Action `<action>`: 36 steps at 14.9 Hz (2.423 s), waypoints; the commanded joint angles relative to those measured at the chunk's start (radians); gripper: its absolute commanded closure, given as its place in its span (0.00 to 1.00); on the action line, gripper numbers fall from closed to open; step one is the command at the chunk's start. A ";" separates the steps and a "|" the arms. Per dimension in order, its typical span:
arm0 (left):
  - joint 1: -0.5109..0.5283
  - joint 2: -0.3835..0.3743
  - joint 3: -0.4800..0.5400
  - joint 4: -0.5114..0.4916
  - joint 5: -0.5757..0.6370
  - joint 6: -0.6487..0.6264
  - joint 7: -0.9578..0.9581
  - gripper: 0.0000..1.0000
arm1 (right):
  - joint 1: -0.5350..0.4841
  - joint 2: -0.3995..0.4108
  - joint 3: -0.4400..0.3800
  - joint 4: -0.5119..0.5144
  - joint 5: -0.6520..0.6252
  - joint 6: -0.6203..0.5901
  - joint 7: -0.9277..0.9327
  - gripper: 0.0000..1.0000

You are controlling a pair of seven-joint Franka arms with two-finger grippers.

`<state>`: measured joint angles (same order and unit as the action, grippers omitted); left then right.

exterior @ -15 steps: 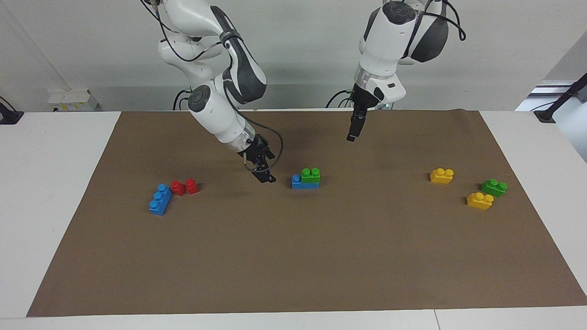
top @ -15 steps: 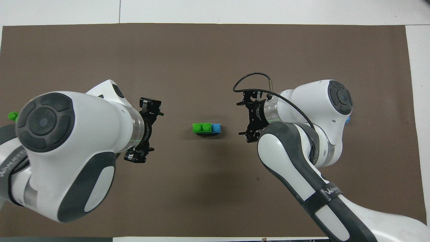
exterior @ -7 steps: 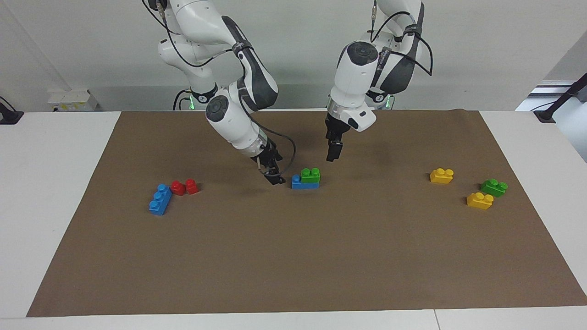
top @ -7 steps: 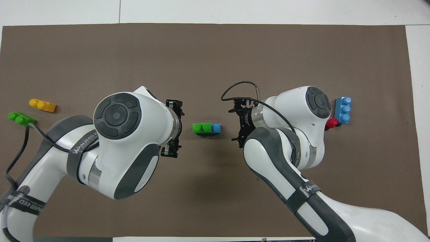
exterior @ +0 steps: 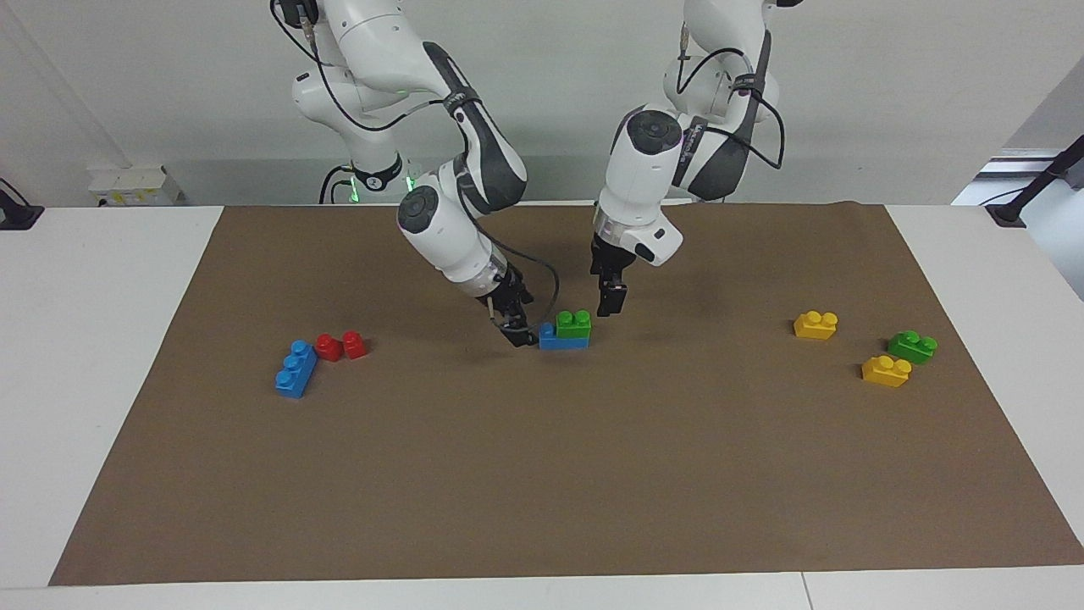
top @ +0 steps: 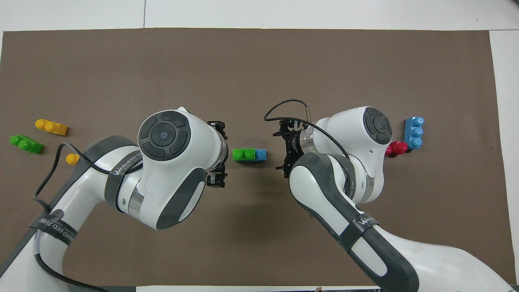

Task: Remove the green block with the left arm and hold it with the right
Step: 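Lower the left gripper onto green while the right gripper lowers onto blue, then close the left gripper on green while the right gripper closes on blue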

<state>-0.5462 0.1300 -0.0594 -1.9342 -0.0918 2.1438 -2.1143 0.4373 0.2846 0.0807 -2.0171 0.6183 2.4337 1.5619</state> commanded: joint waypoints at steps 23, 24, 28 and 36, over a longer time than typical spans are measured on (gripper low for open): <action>-0.093 0.132 0.019 -0.031 0.096 0.131 -0.216 0.00 | 0.058 0.076 -0.001 -0.040 0.051 0.160 -0.019 0.28; -0.093 0.132 0.019 -0.031 0.096 0.130 -0.216 0.00 | 0.058 0.076 -0.001 -0.040 0.051 0.160 -0.019 0.32; -0.092 0.132 0.021 -0.032 0.096 0.120 -0.214 0.00 | 0.058 0.076 -0.001 -0.043 0.054 0.160 -0.019 0.39; -0.092 0.131 0.019 -0.032 0.096 0.120 -0.214 0.00 | 0.055 0.076 -0.001 -0.043 0.058 0.157 -0.019 1.00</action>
<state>-0.6214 0.2710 -0.0535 -1.9452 -0.0163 2.2481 -2.3038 0.4905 0.3635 0.0801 -2.0486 0.6487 2.5702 1.5621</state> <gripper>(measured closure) 0.000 0.648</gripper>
